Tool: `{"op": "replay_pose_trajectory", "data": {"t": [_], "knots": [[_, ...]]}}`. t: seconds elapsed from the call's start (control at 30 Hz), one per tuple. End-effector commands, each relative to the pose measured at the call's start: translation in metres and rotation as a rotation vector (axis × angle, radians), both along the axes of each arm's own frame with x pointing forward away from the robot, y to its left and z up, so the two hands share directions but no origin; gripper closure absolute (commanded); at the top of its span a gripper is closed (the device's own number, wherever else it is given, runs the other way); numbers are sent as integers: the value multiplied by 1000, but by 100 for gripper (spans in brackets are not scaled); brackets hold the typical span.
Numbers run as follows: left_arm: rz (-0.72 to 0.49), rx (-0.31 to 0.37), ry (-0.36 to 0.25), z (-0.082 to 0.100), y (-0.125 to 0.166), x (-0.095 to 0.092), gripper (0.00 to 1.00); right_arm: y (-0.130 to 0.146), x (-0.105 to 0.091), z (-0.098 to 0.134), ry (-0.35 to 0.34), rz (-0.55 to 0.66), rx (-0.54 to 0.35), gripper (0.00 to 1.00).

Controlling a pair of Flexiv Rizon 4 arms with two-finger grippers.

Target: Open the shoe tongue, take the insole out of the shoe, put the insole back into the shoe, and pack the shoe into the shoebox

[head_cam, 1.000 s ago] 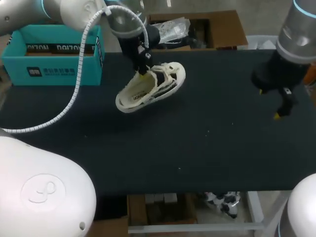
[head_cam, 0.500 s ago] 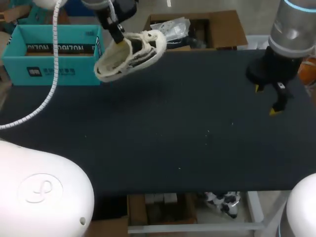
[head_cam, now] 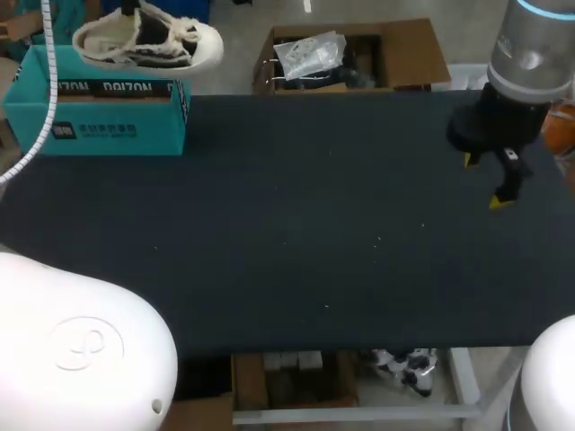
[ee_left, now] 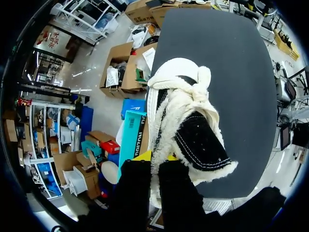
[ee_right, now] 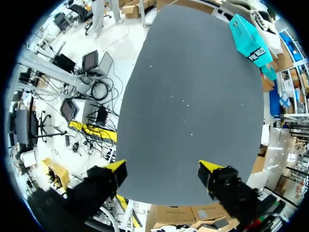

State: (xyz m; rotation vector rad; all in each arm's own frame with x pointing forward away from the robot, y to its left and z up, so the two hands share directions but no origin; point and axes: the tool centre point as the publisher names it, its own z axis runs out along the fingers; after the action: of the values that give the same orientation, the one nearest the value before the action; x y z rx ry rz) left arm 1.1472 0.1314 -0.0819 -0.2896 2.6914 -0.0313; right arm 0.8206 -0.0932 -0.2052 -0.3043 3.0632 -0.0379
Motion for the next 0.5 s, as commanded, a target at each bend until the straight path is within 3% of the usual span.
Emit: {"op": "replay_pose_trajectory", "data": {"t": [0.03,0.17,0.33,0.5], "knots": [[-22,-33,32,-8,45,59,100,0,0,1,2,1,0,0],[-25,-16,43,-23,81,80,100,0,0,1,2,1,0,0],[-28,3,60,-44,119,94,100,0,0,1,2,1,0,0],[-64,7,113,-77,137,103,100,0,0,1,2,1,0,0]]}}
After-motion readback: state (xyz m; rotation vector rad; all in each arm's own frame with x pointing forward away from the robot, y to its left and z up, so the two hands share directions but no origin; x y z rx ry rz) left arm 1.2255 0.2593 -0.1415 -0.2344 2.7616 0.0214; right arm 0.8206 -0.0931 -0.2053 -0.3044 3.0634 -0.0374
